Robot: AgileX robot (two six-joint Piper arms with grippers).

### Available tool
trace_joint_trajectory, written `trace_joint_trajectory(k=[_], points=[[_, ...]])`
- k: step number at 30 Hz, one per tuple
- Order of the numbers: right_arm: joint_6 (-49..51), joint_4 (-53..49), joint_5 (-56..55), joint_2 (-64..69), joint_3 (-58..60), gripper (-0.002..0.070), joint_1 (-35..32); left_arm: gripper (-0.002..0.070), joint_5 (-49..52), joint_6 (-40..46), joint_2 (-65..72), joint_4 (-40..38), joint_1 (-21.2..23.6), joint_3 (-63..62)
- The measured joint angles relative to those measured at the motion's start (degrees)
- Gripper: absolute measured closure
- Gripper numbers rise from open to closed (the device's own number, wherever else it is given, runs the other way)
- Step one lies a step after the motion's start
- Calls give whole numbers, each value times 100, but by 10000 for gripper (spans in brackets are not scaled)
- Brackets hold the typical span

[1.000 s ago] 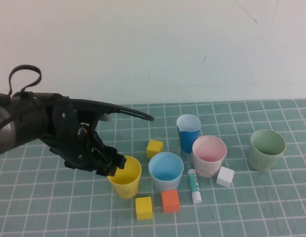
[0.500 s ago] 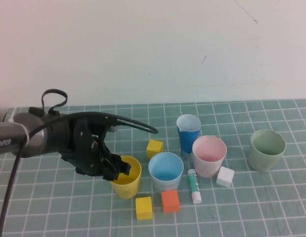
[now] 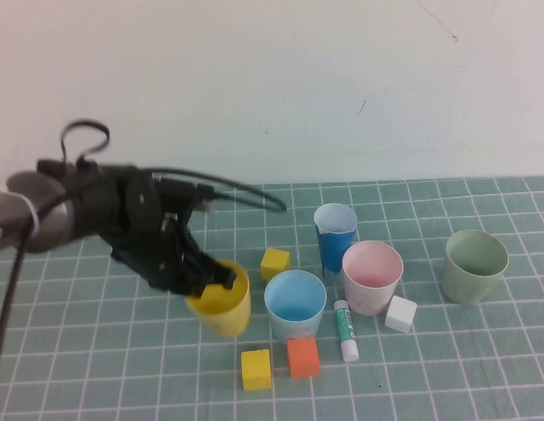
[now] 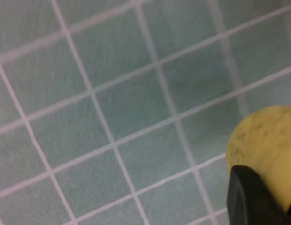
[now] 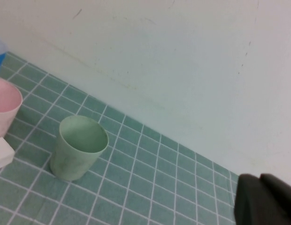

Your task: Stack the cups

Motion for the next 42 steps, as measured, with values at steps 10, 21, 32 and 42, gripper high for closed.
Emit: trace_joint_trajectory(k=[10,21,32,42], points=[[-76,0,0,0,0,678,0,668,824,1244,-488,-1499,-245,-1321],[-79,0,0,0,0,678,0,668,712,1001,241,-1019,-636,-1357],[-88,0,0,0,0,678,0,668,656,904,272,-870,-624,-1357],[-91,0,0,0,0,678,0,401,629,1050,272,-529,-624,-1357]])
